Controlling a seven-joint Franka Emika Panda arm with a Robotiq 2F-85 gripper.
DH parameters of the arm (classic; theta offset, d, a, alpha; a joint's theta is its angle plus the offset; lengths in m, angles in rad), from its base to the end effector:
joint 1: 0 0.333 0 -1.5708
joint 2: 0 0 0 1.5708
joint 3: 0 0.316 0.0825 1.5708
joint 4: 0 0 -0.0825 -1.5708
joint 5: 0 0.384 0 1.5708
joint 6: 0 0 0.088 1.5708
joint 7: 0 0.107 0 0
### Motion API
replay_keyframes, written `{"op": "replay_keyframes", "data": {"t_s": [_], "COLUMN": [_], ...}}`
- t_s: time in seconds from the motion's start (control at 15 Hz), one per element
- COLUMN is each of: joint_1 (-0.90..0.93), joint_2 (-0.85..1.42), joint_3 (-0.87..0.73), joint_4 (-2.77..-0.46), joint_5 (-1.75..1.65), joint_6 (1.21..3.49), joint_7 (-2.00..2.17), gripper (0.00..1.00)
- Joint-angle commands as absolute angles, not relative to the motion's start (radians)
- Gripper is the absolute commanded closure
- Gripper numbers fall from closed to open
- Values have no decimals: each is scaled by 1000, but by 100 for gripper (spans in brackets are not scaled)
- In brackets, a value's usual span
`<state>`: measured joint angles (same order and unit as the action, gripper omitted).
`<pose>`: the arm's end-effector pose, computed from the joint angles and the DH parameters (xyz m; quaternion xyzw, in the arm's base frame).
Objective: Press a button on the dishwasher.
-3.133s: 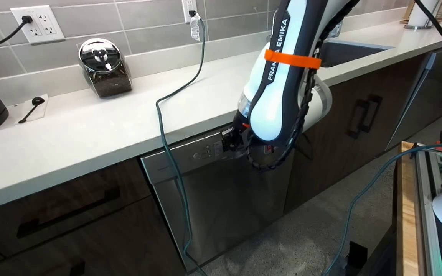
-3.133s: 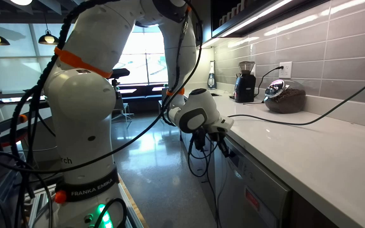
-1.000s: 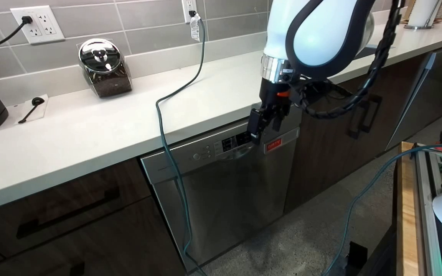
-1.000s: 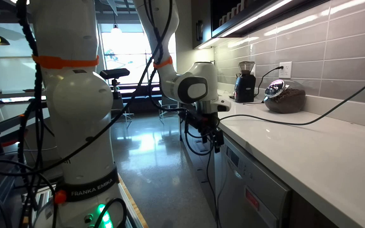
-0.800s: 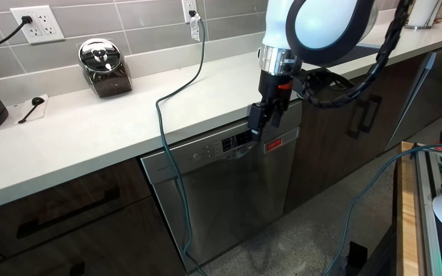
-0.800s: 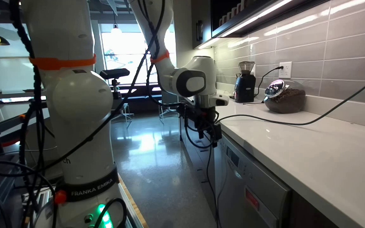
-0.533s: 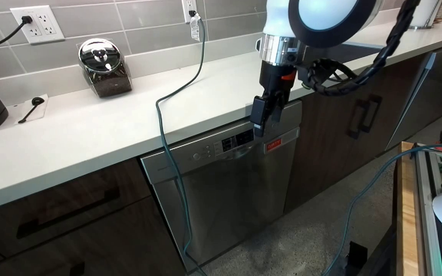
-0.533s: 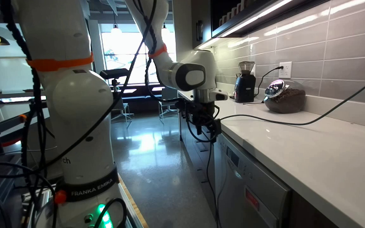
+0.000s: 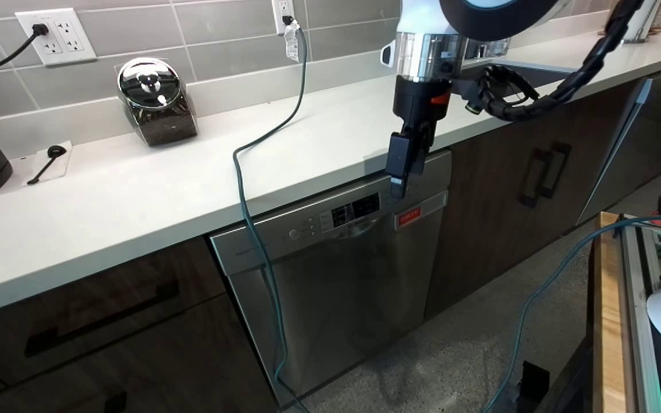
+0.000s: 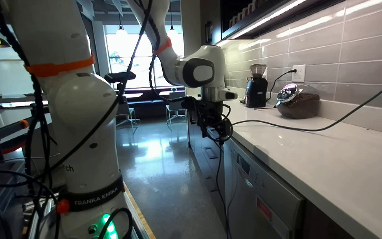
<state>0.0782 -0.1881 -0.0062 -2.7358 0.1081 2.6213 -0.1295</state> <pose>0.3999 0.0264 0.2865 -0.9974 -0.0548 -0.0375 0.0281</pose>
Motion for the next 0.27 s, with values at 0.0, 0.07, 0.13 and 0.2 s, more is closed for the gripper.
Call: {"op": "replay_keyframes", "data": {"t_s": [0.0, 0.07, 0.13, 0.2], "joint_1": [75, 75, 75, 75], "joint_2": [-191, -191, -191, -191], "joint_3": [-2, -2, -2, -2], "joint_4": [-2735, -2735, -2735, -2735], "joint_5": [109, 109, 109, 109], "joint_6": [2619, 2619, 2619, 2619], "joint_7": [-132, -133, -133, -134], "gripper": [0, 0, 0, 0]}}
